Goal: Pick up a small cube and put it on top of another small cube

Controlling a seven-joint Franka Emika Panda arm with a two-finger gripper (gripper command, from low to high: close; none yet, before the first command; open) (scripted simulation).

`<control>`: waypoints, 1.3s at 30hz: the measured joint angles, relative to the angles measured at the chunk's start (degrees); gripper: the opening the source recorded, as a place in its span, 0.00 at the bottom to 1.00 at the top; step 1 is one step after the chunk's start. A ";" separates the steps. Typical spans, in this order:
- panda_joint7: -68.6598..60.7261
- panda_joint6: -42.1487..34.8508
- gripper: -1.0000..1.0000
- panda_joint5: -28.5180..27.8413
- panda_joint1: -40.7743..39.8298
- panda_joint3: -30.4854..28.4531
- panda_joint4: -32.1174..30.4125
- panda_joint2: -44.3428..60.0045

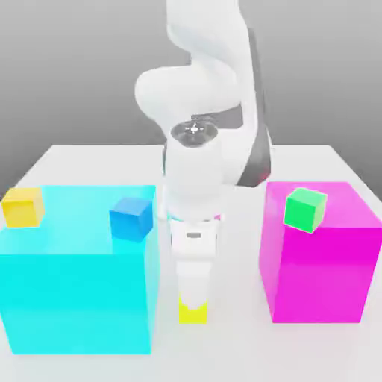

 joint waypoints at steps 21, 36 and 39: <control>15.63 -18.82 0.00 -20.89 -0.74 -1.81 3.76 -13.22; 14.14 -55.24 0.00 -34.31 -6.54 -4.69 27.87 -21.24; 7.32 -60.08 0.00 -34.52 -9.47 -8.35 30.61 -24.19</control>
